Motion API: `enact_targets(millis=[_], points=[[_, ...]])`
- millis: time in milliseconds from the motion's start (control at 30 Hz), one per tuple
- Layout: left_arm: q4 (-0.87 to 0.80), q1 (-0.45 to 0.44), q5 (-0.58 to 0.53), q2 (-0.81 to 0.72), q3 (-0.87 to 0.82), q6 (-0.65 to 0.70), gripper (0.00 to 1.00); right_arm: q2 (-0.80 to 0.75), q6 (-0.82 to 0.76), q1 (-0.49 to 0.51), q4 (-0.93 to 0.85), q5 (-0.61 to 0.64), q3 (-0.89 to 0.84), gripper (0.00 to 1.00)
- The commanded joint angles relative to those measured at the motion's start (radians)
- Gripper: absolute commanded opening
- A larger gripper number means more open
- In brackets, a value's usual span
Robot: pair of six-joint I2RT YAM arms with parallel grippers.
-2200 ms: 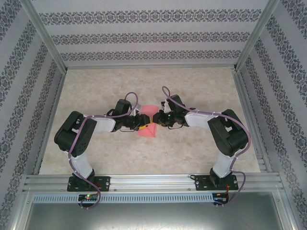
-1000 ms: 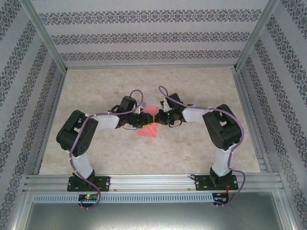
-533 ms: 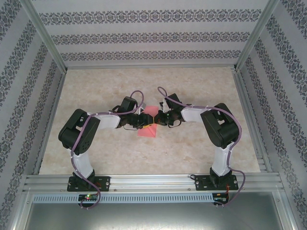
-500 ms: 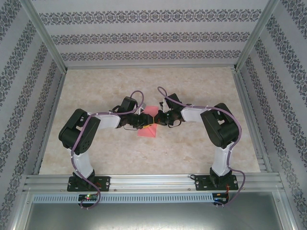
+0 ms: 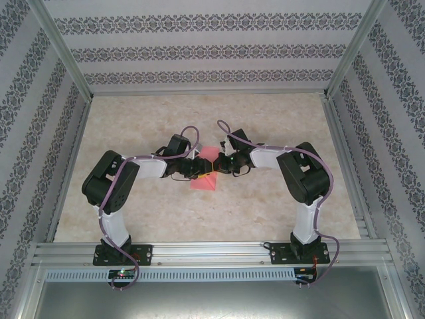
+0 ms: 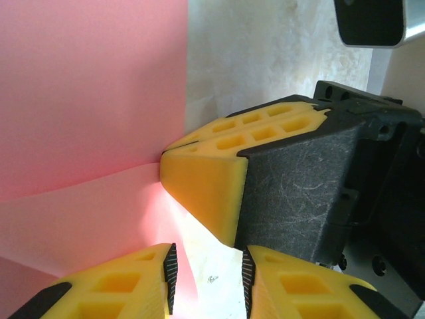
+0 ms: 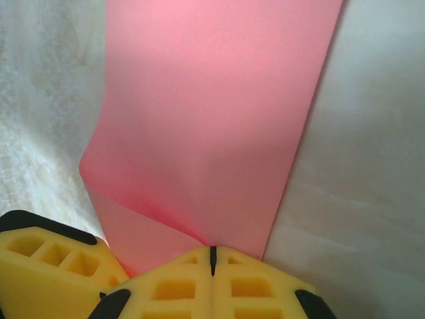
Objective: Fold a paper plane with a square sheet of paper (pick it up from the middle)
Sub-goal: Fold the triangle a second time at the center of the table.
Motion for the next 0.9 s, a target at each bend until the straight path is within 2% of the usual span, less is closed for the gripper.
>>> enact_targets(millis=[0,100,867], points=[[-0.010,-0.010,0.017,0.016,0.020,0.012,0.35,0.022,-0.020,-0.011,-0.012,0.000,0.028,0.01],[-0.010,-0.011,0.018,0.017,0.020,0.012,0.32,0.026,-0.018,-0.012,-0.012,0.002,0.029,0.01],[-0.014,-0.012,0.006,0.047,0.016,0.005,0.29,0.019,-0.020,-0.017,-0.014,0.026,0.022,0.00]])
